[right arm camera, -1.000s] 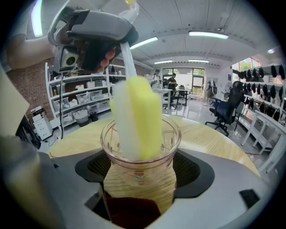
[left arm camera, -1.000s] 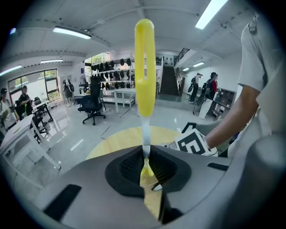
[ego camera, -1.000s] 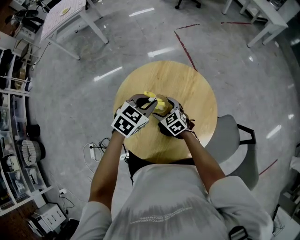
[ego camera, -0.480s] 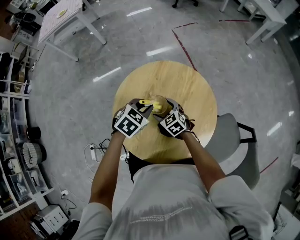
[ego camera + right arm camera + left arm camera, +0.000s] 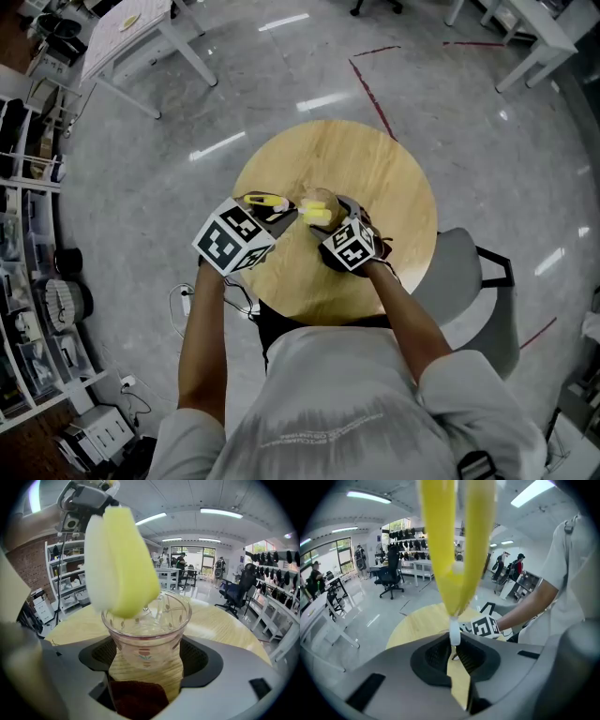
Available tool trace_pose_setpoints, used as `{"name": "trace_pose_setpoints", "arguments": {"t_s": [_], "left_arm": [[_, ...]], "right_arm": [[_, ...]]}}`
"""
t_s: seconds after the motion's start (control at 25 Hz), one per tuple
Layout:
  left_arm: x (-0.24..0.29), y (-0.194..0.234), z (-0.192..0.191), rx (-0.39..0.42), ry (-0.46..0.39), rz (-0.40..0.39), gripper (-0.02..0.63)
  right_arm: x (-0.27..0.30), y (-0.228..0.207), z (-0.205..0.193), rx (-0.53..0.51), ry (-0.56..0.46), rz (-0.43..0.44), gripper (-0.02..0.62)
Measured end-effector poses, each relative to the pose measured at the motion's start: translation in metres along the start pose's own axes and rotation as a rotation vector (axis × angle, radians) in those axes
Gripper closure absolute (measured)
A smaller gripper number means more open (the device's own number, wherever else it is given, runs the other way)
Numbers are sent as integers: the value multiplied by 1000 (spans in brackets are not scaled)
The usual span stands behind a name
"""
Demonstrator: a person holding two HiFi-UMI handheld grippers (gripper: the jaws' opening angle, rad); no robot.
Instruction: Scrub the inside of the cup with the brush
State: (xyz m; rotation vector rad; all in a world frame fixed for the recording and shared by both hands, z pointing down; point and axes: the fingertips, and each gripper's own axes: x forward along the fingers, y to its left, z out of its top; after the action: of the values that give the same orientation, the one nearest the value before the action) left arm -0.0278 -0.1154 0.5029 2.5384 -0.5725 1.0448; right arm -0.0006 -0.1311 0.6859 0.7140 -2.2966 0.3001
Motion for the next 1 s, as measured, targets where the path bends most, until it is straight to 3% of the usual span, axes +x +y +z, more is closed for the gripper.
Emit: {"name": "trace_pose_setpoints", "arguments": {"t_s": [0.12, 0.2, 0.4, 0.56, 0.72, 1.0], "left_arm": [[-11, 5, 17, 11, -61, 36, 560], [-5, 6, 16, 46, -46, 63, 561], [39, 1, -15, 172, 127, 96, 560], [68, -9, -34, 210, 234, 14, 560], [77, -9, -31, 113, 221, -83, 558], [81, 15, -19, -182, 33, -119, 554]], "right_arm": [[-1, -1, -1, 1, 5, 5, 169], [-2, 0, 0, 4, 4, 12, 169], [-12, 4, 17, -20, -73, 25, 169], [-12, 3, 18, -43, -80, 25, 169], [-13, 2, 17, -47, -87, 29, 169], [-13, 1, 15, -46, -96, 42, 169]]}}
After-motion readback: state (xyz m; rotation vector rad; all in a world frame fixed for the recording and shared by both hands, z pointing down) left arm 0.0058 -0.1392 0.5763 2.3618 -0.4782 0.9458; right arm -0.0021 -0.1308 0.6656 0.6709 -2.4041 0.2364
